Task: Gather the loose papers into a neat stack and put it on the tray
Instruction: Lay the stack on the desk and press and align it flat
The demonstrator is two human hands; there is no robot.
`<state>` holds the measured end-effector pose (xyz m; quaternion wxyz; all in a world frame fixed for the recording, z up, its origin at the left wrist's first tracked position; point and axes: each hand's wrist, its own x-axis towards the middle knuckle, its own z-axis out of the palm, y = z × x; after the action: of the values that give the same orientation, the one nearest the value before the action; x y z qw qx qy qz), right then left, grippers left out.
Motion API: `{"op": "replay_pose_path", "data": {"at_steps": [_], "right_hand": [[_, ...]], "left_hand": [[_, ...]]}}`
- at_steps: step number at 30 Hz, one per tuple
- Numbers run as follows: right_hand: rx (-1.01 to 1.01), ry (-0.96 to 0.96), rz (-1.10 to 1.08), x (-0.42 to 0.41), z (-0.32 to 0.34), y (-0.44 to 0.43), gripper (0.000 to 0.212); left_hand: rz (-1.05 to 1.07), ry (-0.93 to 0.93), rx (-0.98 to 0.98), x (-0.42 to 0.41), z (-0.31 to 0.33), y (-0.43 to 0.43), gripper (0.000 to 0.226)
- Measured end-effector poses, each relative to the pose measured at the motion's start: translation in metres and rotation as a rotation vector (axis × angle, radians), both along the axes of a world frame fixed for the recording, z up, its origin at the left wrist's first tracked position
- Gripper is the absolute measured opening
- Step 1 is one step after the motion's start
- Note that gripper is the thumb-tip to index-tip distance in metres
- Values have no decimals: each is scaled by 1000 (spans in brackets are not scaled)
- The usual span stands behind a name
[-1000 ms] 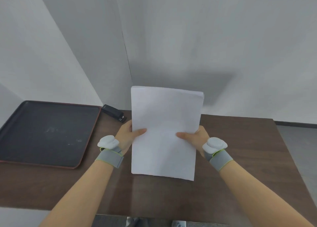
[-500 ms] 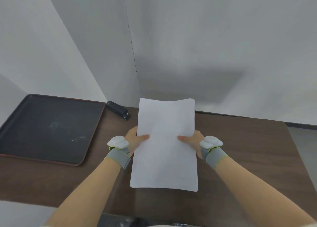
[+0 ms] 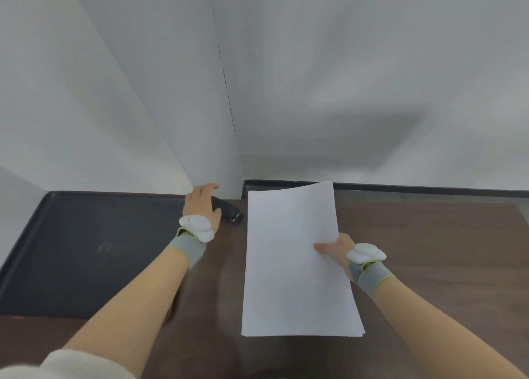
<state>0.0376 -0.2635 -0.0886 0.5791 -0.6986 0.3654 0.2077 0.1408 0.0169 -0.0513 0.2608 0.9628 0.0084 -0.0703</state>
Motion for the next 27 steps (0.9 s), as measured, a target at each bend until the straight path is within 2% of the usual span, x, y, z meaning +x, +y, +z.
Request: {"op": "replay_pose_path", "data": {"at_steps": [2, 4, 8, 12, 27], "right_hand": [[14, 5, 4, -1, -3, 4, 38], [26, 23, 11, -2, -5, 7, 37], [62, 34, 20, -3, -6, 10, 37], [81, 36, 5, -2, -4, 8, 36], [-7, 61, 5, -22, -5, -15, 34]], "left_hand": [[-205, 129, 223, 14, -5, 10, 69], [-359, 223, 378, 22, -13, 16, 72], [-408, 182, 509, 29, -25, 17, 48], [-375, 335, 471, 32, -26, 14, 46], [-403, 342, 344, -9, -25, -12, 39]]}}
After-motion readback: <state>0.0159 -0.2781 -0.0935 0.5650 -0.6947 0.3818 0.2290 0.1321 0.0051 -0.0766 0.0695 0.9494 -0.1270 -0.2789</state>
